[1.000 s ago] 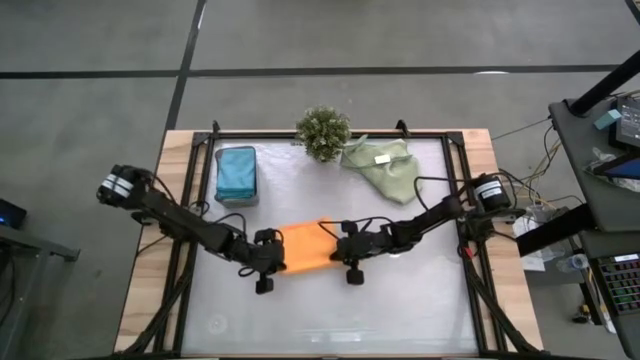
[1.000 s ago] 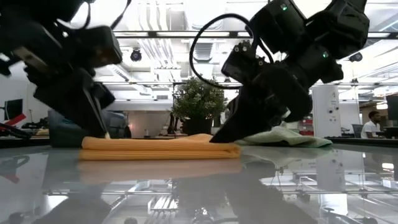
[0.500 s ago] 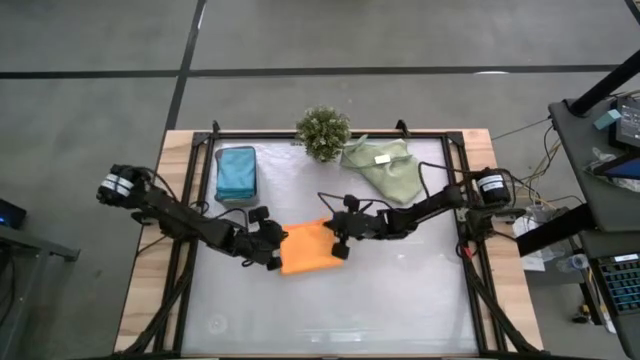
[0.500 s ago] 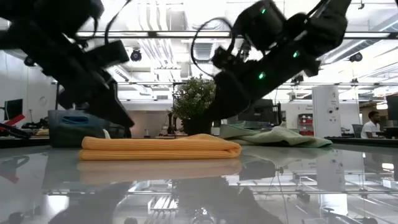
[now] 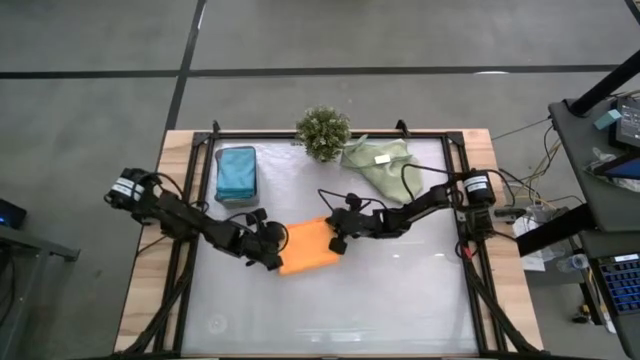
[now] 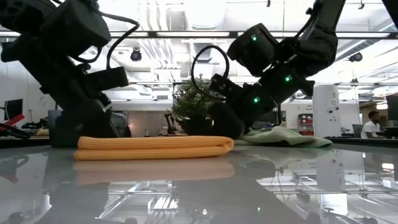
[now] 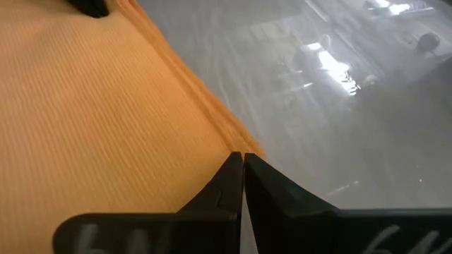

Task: Fold microfiber towels
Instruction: Fold the orange microfiber cloth

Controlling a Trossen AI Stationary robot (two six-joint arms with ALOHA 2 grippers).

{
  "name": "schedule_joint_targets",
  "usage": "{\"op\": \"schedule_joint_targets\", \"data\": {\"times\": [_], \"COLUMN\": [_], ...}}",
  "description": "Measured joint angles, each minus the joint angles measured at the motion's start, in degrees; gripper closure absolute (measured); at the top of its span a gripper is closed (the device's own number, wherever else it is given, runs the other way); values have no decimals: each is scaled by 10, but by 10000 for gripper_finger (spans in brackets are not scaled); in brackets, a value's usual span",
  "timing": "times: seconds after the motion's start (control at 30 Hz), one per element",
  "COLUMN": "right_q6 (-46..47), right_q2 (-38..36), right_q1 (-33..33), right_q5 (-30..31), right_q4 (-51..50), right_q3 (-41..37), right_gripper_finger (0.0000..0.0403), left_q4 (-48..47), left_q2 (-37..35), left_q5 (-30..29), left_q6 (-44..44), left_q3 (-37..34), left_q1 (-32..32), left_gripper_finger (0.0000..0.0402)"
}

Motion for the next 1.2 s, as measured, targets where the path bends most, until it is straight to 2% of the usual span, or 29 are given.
{"op": "schedule_joint_targets", "data": {"times": [0.3,0.7,0.9,1.03,1.2], "right_q6": [-2,20,94,173,248], "right_q2": [-17,-90,-124,-149,-163], "right_q1": [2,27,49,50,50], "right_q5": [0,-1,-7,-83,-171], "right_q4": [-14,-109,-174,-208,-223], "right_q3": [0,0,0,-1,-1], "right_gripper_finger": [394,394,394,390,354], "left_q4": [-22,-30,-29,-31,-25], "left_q2": [-58,-147,-184,-198,-177], "left_q5": [23,34,108,190,188], "left_q6": [43,45,44,44,30], "left_q3": [4,7,7,4,-3], "left_q1": [-1,-8,-14,-19,-26], "left_gripper_finger": [395,395,395,395,395]}}
